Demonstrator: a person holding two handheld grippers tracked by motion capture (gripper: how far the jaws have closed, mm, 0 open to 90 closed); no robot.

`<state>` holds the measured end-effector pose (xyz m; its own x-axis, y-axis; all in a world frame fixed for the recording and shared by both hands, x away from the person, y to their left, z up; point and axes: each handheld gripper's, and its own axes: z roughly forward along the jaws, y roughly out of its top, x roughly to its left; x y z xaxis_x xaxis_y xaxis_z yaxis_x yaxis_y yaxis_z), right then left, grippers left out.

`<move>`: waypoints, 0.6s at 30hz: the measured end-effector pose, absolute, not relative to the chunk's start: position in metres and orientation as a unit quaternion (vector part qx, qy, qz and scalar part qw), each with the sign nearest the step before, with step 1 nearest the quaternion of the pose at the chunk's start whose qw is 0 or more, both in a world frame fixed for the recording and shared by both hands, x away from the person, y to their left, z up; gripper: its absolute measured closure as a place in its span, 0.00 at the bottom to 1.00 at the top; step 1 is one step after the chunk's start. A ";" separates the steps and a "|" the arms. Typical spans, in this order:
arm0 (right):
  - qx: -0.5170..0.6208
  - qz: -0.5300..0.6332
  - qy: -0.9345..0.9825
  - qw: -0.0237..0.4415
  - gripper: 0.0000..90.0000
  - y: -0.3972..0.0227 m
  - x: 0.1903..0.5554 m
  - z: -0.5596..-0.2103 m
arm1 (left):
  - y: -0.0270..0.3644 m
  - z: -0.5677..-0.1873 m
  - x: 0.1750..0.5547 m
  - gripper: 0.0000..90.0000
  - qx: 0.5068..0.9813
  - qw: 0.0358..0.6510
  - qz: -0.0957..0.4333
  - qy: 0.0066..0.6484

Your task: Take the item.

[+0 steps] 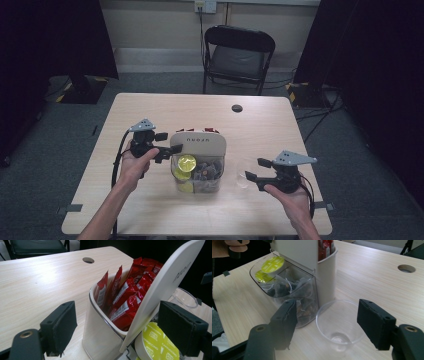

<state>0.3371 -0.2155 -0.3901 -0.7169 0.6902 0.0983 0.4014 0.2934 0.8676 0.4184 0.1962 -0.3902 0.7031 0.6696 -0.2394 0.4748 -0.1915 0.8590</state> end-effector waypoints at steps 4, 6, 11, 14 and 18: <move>0.336 0.486 0.795 0.142 0.38 -0.204 0.340 -0.387 | 0.196 -0.391 0.418 0.17 0.767 0.513 0.094 0.373; 0.331 0.490 0.795 0.137 0.40 -0.199 0.342 -0.386 | 0.196 -0.391 0.419 0.17 0.767 0.513 0.094 0.374; 0.315 0.495 0.799 0.129 0.48 -0.186 0.345 -0.382 | 0.197 -0.391 0.419 0.17 0.766 0.513 0.094 0.374; 0.307 0.499 0.802 0.121 0.50 -0.179 0.346 -0.381 | 0.197 -0.391 0.418 0.17 0.767 0.512 0.095 0.374; 0.295 0.500 0.807 0.109 0.53 -0.167 0.349 -0.380 | 0.197 -0.391 0.418 0.17 0.768 0.512 0.095 0.374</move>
<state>0.3491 -0.1674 -0.3803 -0.8020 0.5853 0.1194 0.3679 0.3264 0.8707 0.4184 0.1967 -0.3908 0.7021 0.6714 -0.2370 0.4771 -0.1965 0.8566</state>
